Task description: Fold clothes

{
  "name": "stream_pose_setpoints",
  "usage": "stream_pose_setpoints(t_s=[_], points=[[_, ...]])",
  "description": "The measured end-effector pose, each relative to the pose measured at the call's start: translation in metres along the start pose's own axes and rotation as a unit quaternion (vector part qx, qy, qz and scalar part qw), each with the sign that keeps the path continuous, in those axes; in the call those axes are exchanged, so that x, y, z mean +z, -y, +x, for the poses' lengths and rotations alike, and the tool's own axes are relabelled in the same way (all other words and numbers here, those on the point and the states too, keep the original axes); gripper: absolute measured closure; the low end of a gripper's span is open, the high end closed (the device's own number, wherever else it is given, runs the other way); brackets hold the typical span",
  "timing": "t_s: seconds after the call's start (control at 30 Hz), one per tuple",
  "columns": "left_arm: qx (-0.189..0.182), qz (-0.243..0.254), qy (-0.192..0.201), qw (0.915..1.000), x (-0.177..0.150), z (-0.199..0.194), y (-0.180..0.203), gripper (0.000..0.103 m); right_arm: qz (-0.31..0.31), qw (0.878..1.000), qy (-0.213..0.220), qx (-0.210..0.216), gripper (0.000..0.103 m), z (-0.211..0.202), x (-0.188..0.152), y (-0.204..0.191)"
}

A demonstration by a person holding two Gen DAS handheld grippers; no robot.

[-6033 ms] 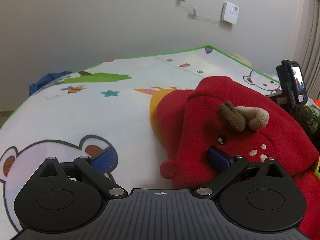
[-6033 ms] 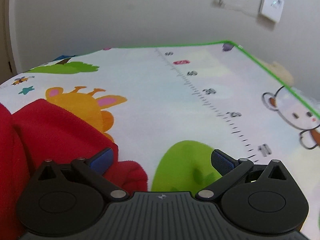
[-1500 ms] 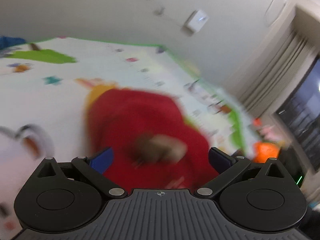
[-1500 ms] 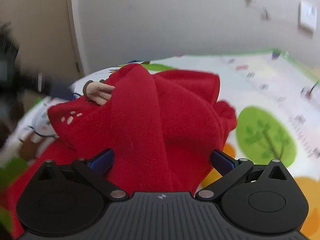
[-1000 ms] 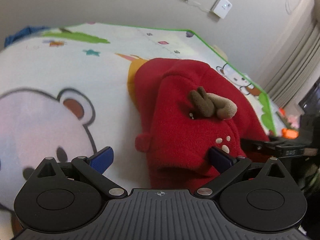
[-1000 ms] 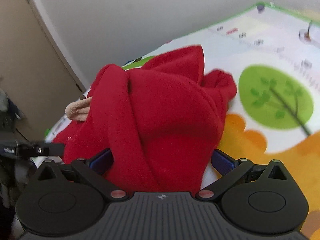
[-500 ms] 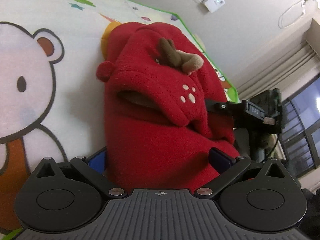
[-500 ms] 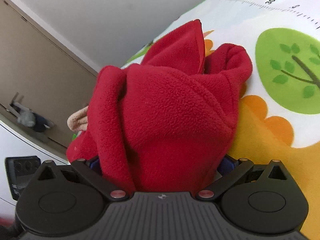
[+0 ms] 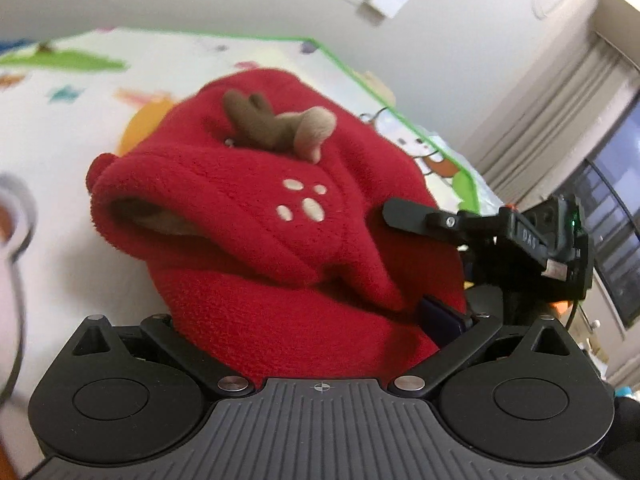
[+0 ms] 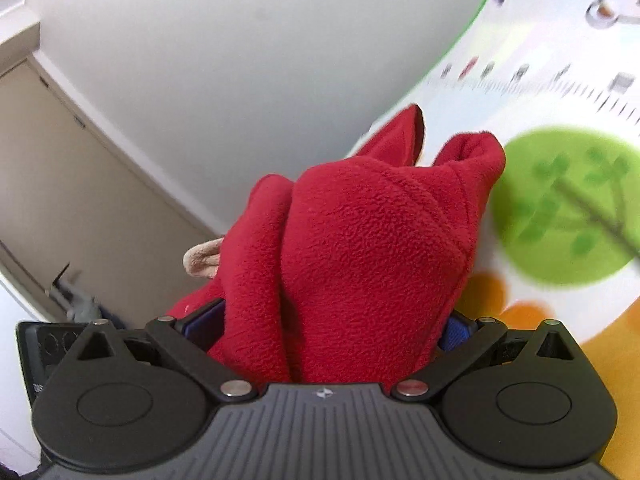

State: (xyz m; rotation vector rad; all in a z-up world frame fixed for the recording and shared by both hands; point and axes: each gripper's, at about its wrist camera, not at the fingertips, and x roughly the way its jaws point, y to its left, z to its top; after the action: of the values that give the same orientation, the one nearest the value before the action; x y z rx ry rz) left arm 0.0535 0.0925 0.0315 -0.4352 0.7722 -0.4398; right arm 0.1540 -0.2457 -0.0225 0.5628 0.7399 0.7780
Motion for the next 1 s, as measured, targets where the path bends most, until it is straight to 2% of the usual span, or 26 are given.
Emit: stream_pose_setpoints(t_s=[0.23, 0.3, 0.37, 0.43, 0.6, 0.7, 0.8, 0.9, 1.0], points=[[-0.028, 0.074, 0.011, 0.9968, 0.050, 0.065, 0.049, 0.000, -0.020, 0.993, 0.093, -0.063, 0.000, -0.044, 0.053, 0.041], [-0.033, 0.086, 0.008, 0.9958, 0.059, 0.091, 0.055, 0.000, -0.023, 0.987, 0.095, -0.129, 0.000, -0.047, 0.062, 0.056], [-0.010, 0.089, -0.012, 0.9959, 0.057, 0.114, 0.055, 0.000, -0.008, 0.979, 0.097, -0.178, 0.000, -0.052, 0.063, 0.071], [0.001, 0.088, -0.030, 0.9957, 0.051, 0.126, 0.051, 0.000, 0.008, 0.980, 0.092, -0.174, 0.000, -0.059, 0.057, 0.085], [-0.020, 0.069, -0.040, 0.9966, 0.041, 0.125, 0.043, 0.000, 0.027, 0.986, 0.055, -0.153, 0.000, -0.043, 0.047, 0.093], [-0.036, 0.092, -0.042, 0.9942, 0.037, 0.120, 0.057, 0.000, -0.018, 0.986, 0.042, -0.162, 0.000, -0.032, 0.040, 0.080], [-0.037, 0.115, -0.044, 0.9918, 0.032, 0.107, 0.060, 0.000, -0.057, 0.982, 0.023, -0.181, 0.000, -0.035, 0.035, 0.073], [-0.038, 0.095, -0.014, 0.9947, 0.039, 0.088, 0.047, 0.000, -0.101, 0.973, 0.047, -0.203, 0.000, -0.055, 0.033, 0.054], [-0.017, 0.073, 0.014, 0.9971, 0.049, 0.083, 0.034, 0.000, -0.154, 0.961, 0.089, -0.210, 0.000, -0.072, 0.029, 0.021]])
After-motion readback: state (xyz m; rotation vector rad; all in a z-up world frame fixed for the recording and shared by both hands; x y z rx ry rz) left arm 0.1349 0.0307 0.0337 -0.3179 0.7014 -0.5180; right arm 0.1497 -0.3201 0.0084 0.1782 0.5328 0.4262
